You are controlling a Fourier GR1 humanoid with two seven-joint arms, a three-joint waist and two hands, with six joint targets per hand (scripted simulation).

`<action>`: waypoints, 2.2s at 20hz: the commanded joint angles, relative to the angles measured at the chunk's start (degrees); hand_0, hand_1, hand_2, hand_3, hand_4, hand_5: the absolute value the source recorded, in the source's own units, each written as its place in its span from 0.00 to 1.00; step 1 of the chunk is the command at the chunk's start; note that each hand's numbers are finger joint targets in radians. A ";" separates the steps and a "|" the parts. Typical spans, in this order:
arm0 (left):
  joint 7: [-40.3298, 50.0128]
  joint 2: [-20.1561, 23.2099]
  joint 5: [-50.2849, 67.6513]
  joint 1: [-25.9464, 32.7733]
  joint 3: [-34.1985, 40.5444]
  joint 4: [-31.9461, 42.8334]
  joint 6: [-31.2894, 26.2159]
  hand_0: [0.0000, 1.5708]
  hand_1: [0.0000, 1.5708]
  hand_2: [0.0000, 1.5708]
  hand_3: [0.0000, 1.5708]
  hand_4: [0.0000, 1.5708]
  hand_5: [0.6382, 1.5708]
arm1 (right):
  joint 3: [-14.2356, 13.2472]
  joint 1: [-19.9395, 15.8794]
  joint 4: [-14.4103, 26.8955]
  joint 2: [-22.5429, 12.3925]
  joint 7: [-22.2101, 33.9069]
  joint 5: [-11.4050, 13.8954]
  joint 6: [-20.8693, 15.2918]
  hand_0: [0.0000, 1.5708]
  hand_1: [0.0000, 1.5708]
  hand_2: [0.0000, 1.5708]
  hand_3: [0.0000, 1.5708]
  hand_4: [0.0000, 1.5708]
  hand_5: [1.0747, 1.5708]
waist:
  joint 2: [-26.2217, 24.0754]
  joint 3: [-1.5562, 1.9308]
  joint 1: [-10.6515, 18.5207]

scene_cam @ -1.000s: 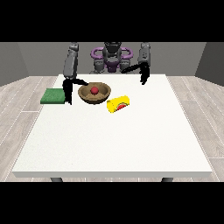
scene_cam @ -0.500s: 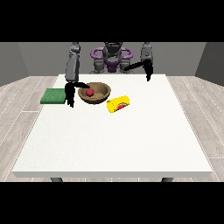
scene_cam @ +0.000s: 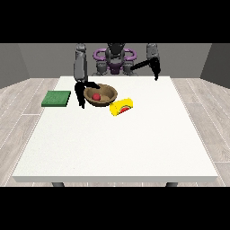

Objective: Pick the cup and pour the ball into the bowl, then pick the bowl and place it on the pad

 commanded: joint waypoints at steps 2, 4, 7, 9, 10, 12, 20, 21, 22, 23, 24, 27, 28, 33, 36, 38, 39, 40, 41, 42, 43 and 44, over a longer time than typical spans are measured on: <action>-3.07 1.30 1.27 -0.06 1.54 1.41 -1.21 0.00 0.00 0.00 0.00 0.00 0.99 | 0.17 -3.53 -0.11 2.94 0.74 -0.60 -4.28 0.00 0.00 0.00 0.00 0.23 0.95 | 2.27 0.25 0.00; -4.24 1.23 1.21 3.18 -0.59 -2.87 -2.84 0.00 0.00 0.00 0.00 0.00 0.99 | -2.10 -1.35 3.07 -0.52 1.48 -1.87 -2.85 0.00 0.00 0.00 0.00 0.24 0.96 | 3.44 0.26 4.03; 0.34 0.61 1.07 -0.32 -0.08 -2.78 -1.91 0.00 0.00 0.00 0.00 0.00 1.00 | 2.77 2.50 6.02 -2.99 4.94 4.83 -7.52 1.00 1.00 1.00 1.00 0.61 0.97 | 2.64 0.22 2.97; -2.75 -0.97 1.06 1.43 -1.59 -2.82 -2.03 0.00 0.00 0.00 0.00 0.00 1.00 | 2.21 0.96 5.81 -1.01 5.29 4.50 -11.56 1.00 1.00 1.00 1.00 0.67 0.96 | 3.24 0.20 4.04; 0.31 1.08 1.14 -0.91 0.26 -2.66 -2.14 0.00 0.00 0.00 0.00 0.00 1.00 | 3.49 2.68 6.14 -1.45 5.34 5.79 -10.98 1.00 1.00 1.00 1.00 0.67 0.96 | 1.94 0.22 2.86; 1.02 -1.14 0.39 1.72 -1.91 -3.45 -1.69 0.00 0.00 0.00 0.00 0.00 1.00 | 2.87 0.22 6.68 -1.74 9.18 5.46 -14.16 1.00 1.00 1.00 1.00 0.66 0.96 | -1.00 0.23 4.98; -1.56 2.98 3.53 3.43 3.40 1.01 -3.47 0.00 0.00 0.00 0.00 0.00 1.00 | 4.81 -4.65 3.27 -6.64 19.89 6.87 -13.86 1.00 1.00 1.00 1.00 0.66 0.97 | -4.00 0.25 -0.16; -4.42 5.53 4.51 3.53 6.47 4.62 -3.66 0.00 0.00 0.00 0.00 0.00 1.00 | 6.16 -4.52 1.03 -2.72 21.56 6.68 -14.13 1.00 1.00 1.00 1.00 0.66 0.98 | -5.14 0.23 -2.95; -5.86 5.47 5.75 5.63 7.22 4.28 -4.09 0.00 0.00 0.00 0.00 0.00 1.00 | 5.73 -3.55 1.30 -5.17 22.51 6.07 -10.76 1.00 1.00 1.00 1.00 0.67 0.96 | -5.22 0.23 -2.66; -3.99 5.67 5.22 3.85 7.75 7.04 -3.29 0.00 0.00 0.00 0.00 0.00 1.00 | 7.15 -4.39 -0.08 -1.77 25.36 6.83 -14.30 1.00 1.00 1.00 1.00 0.67 0.96 | -7.76 0.21 -5.55; -7.13 5.25 4.99 6.71 7.04 6.19 -3.39 0.00 0.00 0.00 0.00 0.00 1.00 | 5.12 -5.29 -0.14 -7.27 26.33 5.00 -9.11 1.00 1.00 1.00 1.00 0.67 0.96 | -6.42 0.22 -4.73; -5.78 5.52 5.26 6.36 6.87 4.54 -3.69 0.00 0.00 0.00 0.00 0.00 1.00 | 3.58 -6.08 -0.55 -11.01 28.61 4.20 -9.07 1.00 1.00 1.00 1.00 0.68 0.98 | -6.18 0.24 -3.11; -3.14 4.93 4.70 5.23 6.79 5.64 -2.55 0.00 0.00 0.00 0.00 0.00 1.00 | 4.51 -5.02 -0.87 -11.06 29.80 4.37 -6.75 1.00 1.00 1.00 1.00 0.67 0.98 | -7.39 0.24 -5.46; -5.93 3.73 3.79 6.18 4.91 1.17 -1.42 0.00 0.00 0.00 0.00 0.00 1.00 | -1.73 -2.43 0.36 -18.36 24.70 -0.25 -1.31 1.00 1.00 1.00 1.00 0.68 0.97 | -1.76 0.28 -2.55; -6.81 5.57 4.98 6.77 7.01 3.77 -2.39 0.00 0.00 0.00 0.00 0.00 0.99 | -0.88 0.86 -0.30 -18.28 24.02 -0.41 2.67 1.00 1.00 1.00 1.00 0.68 0.98 | -1.96 0.26 -5.55; -7.02 1.18 1.83 7.16 4.51 3.18 3.20 0.00 0.00 0.00 0.00 0.00 0.99 | -1.90 -0.26 -0.15 -22.00 25.52 -1.37 5.94 1.00 1.00 1.00 1.00 0.68 0.98 | -1.65 0.26 -6.79; -10.88 3.41 2.80 5.80 6.39 3.59 2.56 0.00 0.00 0.00 0.00 0.00 0.99 | -2.44 1.08 -0.34 -21.55 21.48 -1.54 6.33 1.00 1.00 1.00 1.00 0.68 0.98 | 2.50 0.26 -6.91; -8.41 3.11 2.71 3.71 6.21 4.77 2.58 0.00 0.00 0.00 0.00 0.00 0.99 | -2.80 -1.85 -0.60 -24.04 26.37 -2.24 7.05 1.00 1.00 1.00 1.00 0.68 0.98 | 1.15 0.25 -7.57; -8.74 3.92 2.92 4.37 4.95 0.24 0.62 0.00 0.00 0.00 0.00 0.00 0.99 | -6.61 -0.67 2.32 -26.51 21.28 -4.50 8.54 1.00 1.00 1.00 1.00 0.68 0.98 | 5.75 0.31 -3.55; -10.98 1.13 0.62 4.35 4.30 2.81 5.51 0.00 0.00 0.00 0.00 0.00 0.99 | -4.39 -0.24 0.77 -23.42 20.86 -3.10 7.55 1.00 1.00 1.00 1.00 0.67 0.98 | 5.01 0.28 -6.10; -10.15 1.04 1.04 3.51 3.33 -1.04 4.40 0.00 0.00 0.00 0.00 0.00 0.99 | -7.01 -1.57 3.40 -29.38 22.41 -5.02 12.24 1.00 1.00 1.00 0.92 0.65 0.98 | 8.14 0.33 -4.16; -9.82 0.00 -0.30 3.62 1.91 -2.36 5.61 0.00 0.00 0.00 0.00 0.00 0.99 | -6.95 -1.48 3.95 -30.09 20.24 -4.12 11.47 1.00 1.00 1.00 0.87 0.66 0.98 | 9.81 0.34 -3.23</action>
